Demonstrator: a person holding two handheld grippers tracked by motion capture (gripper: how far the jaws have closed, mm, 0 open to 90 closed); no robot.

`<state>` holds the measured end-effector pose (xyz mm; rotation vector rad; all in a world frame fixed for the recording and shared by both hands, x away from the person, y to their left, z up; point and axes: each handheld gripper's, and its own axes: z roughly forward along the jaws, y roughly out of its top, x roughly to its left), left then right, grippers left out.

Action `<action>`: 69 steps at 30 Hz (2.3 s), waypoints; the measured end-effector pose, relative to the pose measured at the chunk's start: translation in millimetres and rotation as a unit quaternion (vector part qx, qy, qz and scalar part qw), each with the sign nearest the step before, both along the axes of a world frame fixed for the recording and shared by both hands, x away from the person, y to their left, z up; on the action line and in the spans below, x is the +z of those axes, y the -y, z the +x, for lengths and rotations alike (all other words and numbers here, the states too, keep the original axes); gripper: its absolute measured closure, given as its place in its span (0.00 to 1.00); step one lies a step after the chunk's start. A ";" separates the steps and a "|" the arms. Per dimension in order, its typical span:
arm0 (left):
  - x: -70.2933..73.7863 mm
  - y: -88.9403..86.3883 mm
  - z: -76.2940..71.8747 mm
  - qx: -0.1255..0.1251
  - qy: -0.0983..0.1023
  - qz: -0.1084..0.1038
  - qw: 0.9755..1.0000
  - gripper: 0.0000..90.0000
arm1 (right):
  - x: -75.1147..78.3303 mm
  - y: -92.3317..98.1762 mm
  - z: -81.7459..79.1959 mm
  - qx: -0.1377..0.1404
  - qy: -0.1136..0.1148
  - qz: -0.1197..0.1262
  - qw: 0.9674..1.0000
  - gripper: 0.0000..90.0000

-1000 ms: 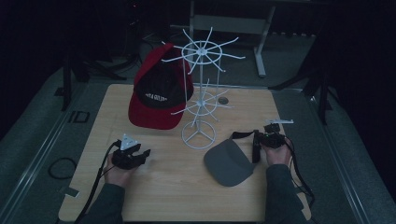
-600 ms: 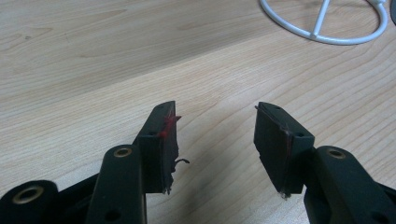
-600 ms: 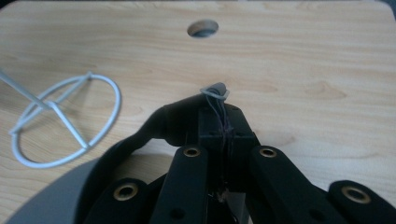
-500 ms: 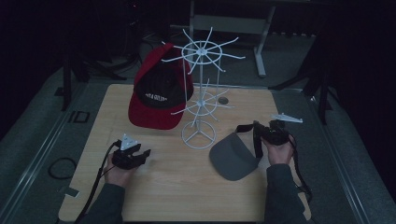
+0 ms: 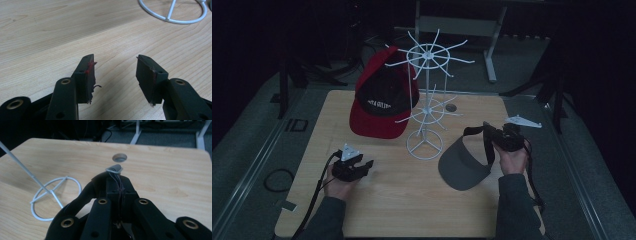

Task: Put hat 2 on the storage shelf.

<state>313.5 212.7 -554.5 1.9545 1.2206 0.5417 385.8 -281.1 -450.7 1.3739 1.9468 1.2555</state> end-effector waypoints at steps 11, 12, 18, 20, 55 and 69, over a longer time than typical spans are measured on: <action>-0.3 0.3 0.2 0.000 0.000 0.000 1.000 0.55 | 34.1 -10.5 -15.8 0.021 0.049 0.001 0.999 0.98; -0.3 0.2 0.3 0.000 0.000 0.000 1.000 0.55 | 36.9 -11.6 -16.9 0.024 0.052 0.000 0.998 0.98; -0.3 0.1 0.3 0.000 0.000 0.000 1.000 0.55 | 50.4 -16.5 -23.0 0.032 0.070 -0.002 0.997 0.98; -0.3 0.2 0.3 -0.001 0.000 0.000 1.000 0.55 | 54.6 -17.7 -25.2 0.035 0.076 -0.002 0.997 0.98; -0.2 0.7 0.4 0.000 0.000 0.002 1.000 0.56 | 82.5 -20.4 -34.3 0.055 0.104 -0.002 0.993 0.98; -0.2 1.0 0.3 -0.001 0.000 0.002 1.000 0.56 | 89.5 -22.0 -38.4 0.066 0.108 0.008 0.992 0.98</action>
